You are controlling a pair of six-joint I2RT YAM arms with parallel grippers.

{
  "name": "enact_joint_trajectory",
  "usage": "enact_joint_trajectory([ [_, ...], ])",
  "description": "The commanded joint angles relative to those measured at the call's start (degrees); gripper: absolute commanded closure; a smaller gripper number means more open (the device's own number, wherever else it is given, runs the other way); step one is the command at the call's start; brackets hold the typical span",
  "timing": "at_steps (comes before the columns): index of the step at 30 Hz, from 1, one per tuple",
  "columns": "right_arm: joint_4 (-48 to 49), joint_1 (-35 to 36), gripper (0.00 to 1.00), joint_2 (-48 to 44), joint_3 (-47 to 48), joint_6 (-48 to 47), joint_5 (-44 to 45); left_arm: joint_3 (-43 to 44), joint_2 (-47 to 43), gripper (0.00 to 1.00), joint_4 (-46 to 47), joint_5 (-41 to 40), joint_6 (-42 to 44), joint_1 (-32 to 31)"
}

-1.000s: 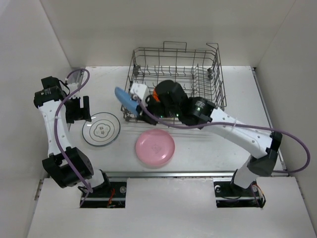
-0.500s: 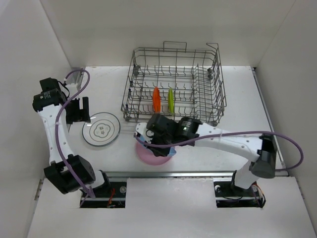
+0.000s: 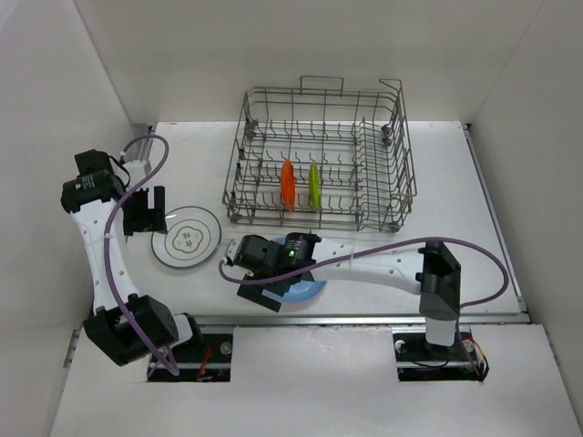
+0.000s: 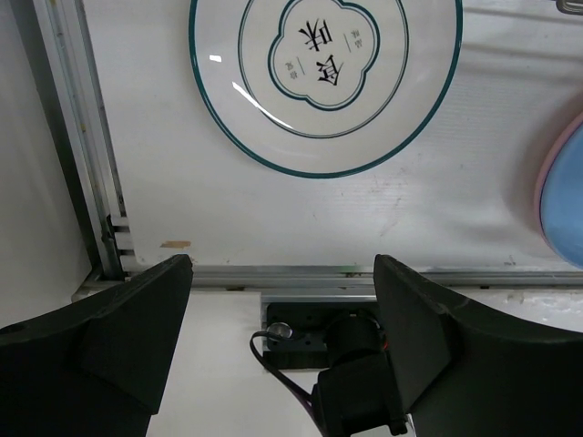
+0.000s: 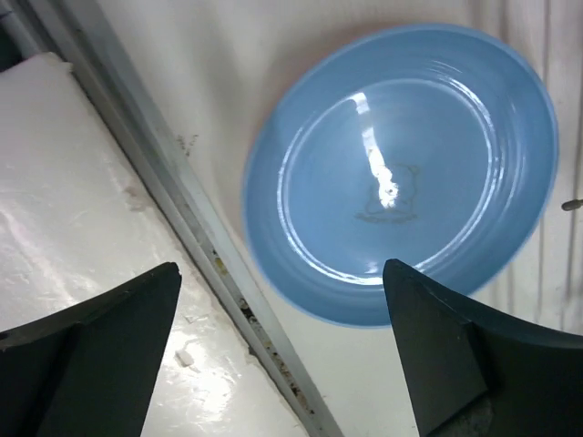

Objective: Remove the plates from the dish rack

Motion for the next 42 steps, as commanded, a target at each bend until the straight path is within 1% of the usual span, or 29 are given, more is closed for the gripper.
enact_joint_trajectory([
  [1, -1.90, 0.75, 0.00, -1.54, 3.85, -0.57, -1.43, -0.72, -1.51, 0.21, -1.18, -0.20, 1.32, -0.19],
  [4, -0.32, 0.23, 0.00, -6.46, 6.75, -0.57, -2.05, -0.72, -1.51, 0.21, -1.18, -0.20, 1.94, -0.19],
  [6, 3.62, -1.87, 0.00, -11.01, 8.07, 0.04, -2.57, -0.72, -0.98, 0.21, -1.18, -0.20, 1.94, -0.19],
  [7, 5.73, -2.93, 0.00, -12.52, 8.07, 2.22, -2.57, -0.72, -0.98, 0.21, -1.18, -0.20, 1.94, -0.19],
  [8, 8.10, -4.42, 0.00, -14.02, 8.07, 3.37, -3.27, -0.72, -0.46, 0.21, -1.18, -0.20, 1.94, -0.19],
  [9, 12.38, -8.17, 0.00, -15.16, 8.07, 4.69, -4.06, -0.72, -0.46, 0.21, -1.18, -0.20, 1.94, -0.19],
  [12, 15.67, -15.39, 0.00, -16.05, 8.86, 10.66, -4.07, -0.72, -0.46, 0.21, -1.18, 0.32, 1.94, -0.19],
  [13, 15.68, -20.03, 0.00, -14.31, 10.34, 11.90, -2.59, -0.72, -0.46, 0.21, -1.18, 0.32, 1.94, -0.19],
  [14, 15.68, -22.25, 0.00, -13.08, 11.23, 13.82, -2.57, -0.72, -0.46, 0.21, -1.18, 0.32, 1.94, -0.19],
  [15, 15.68, -24.54, 0.03, -11.76, 12.02, 14.62, -2.57, -0.72, -0.46, 0.21, -1.18, 0.32, 1.94, -0.19],
  [16, 15.68, -28.47, 0.05, -10.27, 13.51, 15.33, -3.70, -0.72, -0.46, 0.21, -1.18, 0.32, 1.94, -0.19],
  [17, 15.68, -30.25, 0.06, -7.21, 14.30, 15.34, -4.93, -1.24, -0.46, 0.21, -1.18, 0.32, 1.94, -0.19],
  [19, 15.68, -33.77, 0.11, -4.38, 14.84, 16.04, -5.65, -1.86, -0.98, 0.21, -1.18, 0.32, 1.94, -0.19],
  [21, 15.68, -35.27, 0.13, -0.77, 15.54, 16.04, -4.87, -2.65, -2.30, 0.21, -1.18, 0.32, 1.94, -0.19],
  [22, 15.68, -36.06, 0.17, 0.28, 15.54, 16.04, -4.86, -3.61, -2.30, 0.21, -1.18, 0.32, 1.94, -0.19],
  [25, 15.68, -38.01, 0.26, 3.54, 15.54, 16.04, -9.15, -5.28, -2.83, 0.21, -1.18, 0.32, 1.94, -0.19],
  [26, 16.98, -38.79, 0.29, 4.07, 14.67, 16.04, -10.99, -5.81, -2.83, 0.21, -0.66, 0.32, 1.94, -0.19],
  [28, 17.52, -38.80, 0.36, 4.69, 12.65, 15.26, -11.01, -5.82, -2.83, 0.21, -0.66, 0.32, 1.94, -0.19],
  [29, 18.13, -38.80, 0.47, 5.38, 12.03, 15.25, -10.23, -5.82, -2.83, 0.21, -0.66, 0.32, 1.94, -0.19],
  [32, 17.61, -38.80, 0.70, 6.27, 11.41, 14.63, -10.22, -5.82, -2.31, 0.21, -0.66, 0.93, 1.94, -0.19],
  [33, 17.61, -38.80, 0.82, 6.27, 11.41, 14.11, -10.22, -5.30, -2.30, 0.21, -0.66, 0.94, 1.94, -0.19],
  [35, 17.61, -38.80, 0.95, 5.66, 11.41, 13.58, -9.70, -5.29, -1.78, 0.21, -0.66, 0.94, 1.94, -0.19],
  [36, 17.61, -38.80, 1.00, 5.05, 11.41, 13.58, -9.00, -4.77, -1.78, 0.21, -0.66, 0.94, 1.94, -0.19],
  [42, 17.61, -38.18, 1.00, -3.82, 12.91, 9.20, -5.65, -4.24, -0.46, 0.21, -0.66, 1.47, 1.41, -0.19],
])
